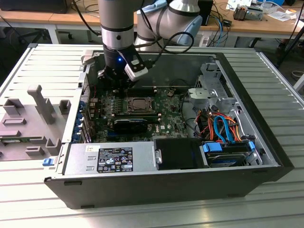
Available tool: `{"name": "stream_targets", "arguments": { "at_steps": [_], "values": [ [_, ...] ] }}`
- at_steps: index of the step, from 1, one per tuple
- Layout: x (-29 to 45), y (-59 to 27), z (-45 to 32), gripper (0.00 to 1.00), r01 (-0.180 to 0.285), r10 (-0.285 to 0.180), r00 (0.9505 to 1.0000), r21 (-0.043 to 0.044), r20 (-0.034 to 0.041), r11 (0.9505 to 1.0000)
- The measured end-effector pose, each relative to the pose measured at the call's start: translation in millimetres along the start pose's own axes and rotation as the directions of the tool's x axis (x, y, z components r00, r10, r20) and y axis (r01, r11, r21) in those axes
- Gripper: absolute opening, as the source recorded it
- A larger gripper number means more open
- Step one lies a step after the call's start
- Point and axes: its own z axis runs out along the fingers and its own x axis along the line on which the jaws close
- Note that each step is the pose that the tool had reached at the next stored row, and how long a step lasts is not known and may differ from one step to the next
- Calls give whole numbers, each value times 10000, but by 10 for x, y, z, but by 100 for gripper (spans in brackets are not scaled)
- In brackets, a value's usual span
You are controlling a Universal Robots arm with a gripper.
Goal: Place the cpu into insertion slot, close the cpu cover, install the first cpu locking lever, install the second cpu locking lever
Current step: 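Install the first cpu locking lever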
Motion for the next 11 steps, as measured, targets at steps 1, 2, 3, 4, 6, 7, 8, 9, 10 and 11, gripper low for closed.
{"name": "stream_targets", "arguments": {
  "at_steps": [1, 2, 3, 4, 6, 7, 8, 9, 10, 11],
  "values": [
    [23, 23, -1, 11, 1, -1, 10000, 1, 3, 10000],
    [37, 46, -1, 11, 1, -1, 10000, 0, 4, 10000],
    [51, 80, -1, 11, 0, 0, 10000, 1, 5, 10000],
    [58, 109, -2, 11, 0, 0, 10000, 2, 6, 10000],
    [64, 170, -3, 11, 1, -1, 10000, 9, 7, 10000],
    [64, 191, -4, 11, 0, 0, 10000, 12, 8, 10000],
    [64, 212, -5, 11, 0, 0, 10000, 18, 9, 10000],
    [64, 236, -8, 11, 0, 0, 10000, 28, 8, 10000],
    [65, 257, -12, 11, 0, 0, 10000, 40, 10, 10000],
    [67, 278, -29, 11, -1, 1, 10000, 55, 15, 10000]
  ]
}}
